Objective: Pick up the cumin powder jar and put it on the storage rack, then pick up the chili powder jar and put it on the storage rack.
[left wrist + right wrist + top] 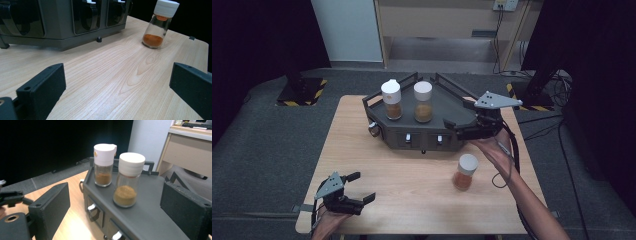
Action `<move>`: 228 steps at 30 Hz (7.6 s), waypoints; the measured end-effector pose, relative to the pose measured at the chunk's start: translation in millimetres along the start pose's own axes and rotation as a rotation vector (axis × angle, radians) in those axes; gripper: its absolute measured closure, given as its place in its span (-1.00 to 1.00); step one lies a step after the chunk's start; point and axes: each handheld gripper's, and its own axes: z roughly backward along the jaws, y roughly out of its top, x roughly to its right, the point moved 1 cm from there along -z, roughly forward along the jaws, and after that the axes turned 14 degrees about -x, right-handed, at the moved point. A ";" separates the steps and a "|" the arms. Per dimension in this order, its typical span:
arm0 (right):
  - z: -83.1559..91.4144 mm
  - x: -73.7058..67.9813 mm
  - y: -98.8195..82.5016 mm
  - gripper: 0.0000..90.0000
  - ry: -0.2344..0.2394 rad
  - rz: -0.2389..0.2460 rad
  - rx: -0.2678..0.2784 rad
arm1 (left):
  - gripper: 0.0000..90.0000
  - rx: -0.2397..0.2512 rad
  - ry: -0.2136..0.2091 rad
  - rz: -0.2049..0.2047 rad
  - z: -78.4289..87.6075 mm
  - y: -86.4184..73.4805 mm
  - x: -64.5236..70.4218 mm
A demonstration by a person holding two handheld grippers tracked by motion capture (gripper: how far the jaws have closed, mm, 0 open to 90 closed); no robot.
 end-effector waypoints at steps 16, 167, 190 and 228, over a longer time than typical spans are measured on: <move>40.3 -10.5 -78.2 -0.82 -0.017 -0.030 0.023 | -1.00 0.004 0.005 0.000 0.1 -0.5 0.4; 12.5 -9.9 -156.0 -0.83 0.019 -0.122 -0.067 | -1.00 0.013 0.049 0.049 7.6 -5.8 4.9; -29.0 4.3 -155.4 -0.69 0.036 -0.121 -0.132 | -1.00 0.014 0.048 0.049 7.5 -6.0 4.4; -20.4 6.2 -104.4 -0.27 0.096 0.018 -0.153 | -1.00 0.012 0.045 0.048 7.1 -5.8 3.8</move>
